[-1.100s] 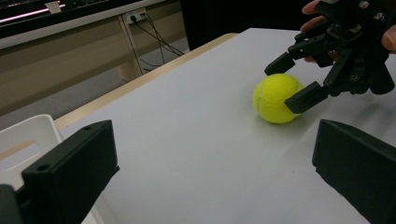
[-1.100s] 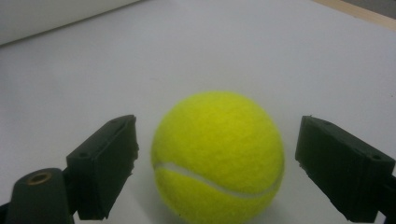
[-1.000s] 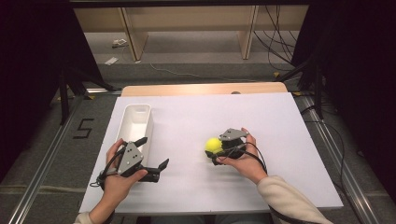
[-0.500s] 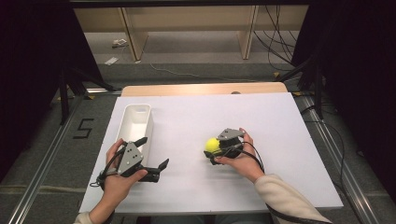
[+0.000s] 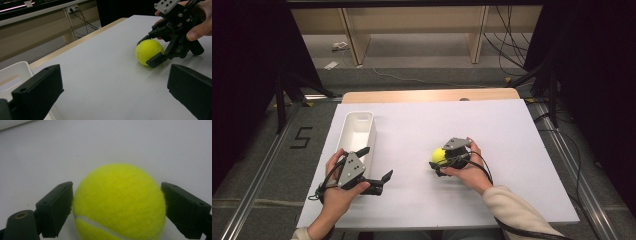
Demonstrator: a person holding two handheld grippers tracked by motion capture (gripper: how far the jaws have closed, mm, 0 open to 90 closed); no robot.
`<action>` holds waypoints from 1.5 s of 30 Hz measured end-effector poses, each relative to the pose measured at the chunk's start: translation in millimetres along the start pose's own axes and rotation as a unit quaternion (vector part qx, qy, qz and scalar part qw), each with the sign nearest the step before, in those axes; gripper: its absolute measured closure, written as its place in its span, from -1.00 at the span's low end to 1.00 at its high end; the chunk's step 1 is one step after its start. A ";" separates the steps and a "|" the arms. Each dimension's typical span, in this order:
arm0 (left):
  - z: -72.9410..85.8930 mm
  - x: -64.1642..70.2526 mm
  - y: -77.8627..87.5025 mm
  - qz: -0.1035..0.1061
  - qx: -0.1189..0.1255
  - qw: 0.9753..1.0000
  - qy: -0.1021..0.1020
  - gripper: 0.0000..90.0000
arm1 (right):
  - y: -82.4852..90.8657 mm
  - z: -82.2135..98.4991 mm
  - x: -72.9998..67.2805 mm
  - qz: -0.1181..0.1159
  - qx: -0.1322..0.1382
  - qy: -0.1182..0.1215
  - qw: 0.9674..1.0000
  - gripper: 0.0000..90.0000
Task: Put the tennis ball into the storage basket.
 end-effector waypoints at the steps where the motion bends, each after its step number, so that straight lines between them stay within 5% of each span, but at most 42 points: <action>1: 0.0 0.0 0.0 0.000 0.000 1.000 0.000 -1.00 | -0.3 0.1 0.1 0.000 0.000 0.000 1.000 -0.68; 17: -0.2 -0.2 0.3 0.000 0.000 1.000 0.000 -1.00 | -1.1 -0.9 0.0 0.011 0.003 -0.003 1.000 -0.44; 45: -0.5 0.0 0.3 0.000 0.002 1.000 0.001 -1.00 | 6.2 -9.0 1.9 0.010 0.018 -0.007 1.000 -0.41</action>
Point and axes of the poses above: each handheld gripper's, and its own axes: y roughly backward along the jaws, z roughly out of its underside, x roughly to its right, the point moved 1 cm from there along -y, roughly forward along the jaws, and after that the axes turned 9 degrees about x, right-handed, at the moved point
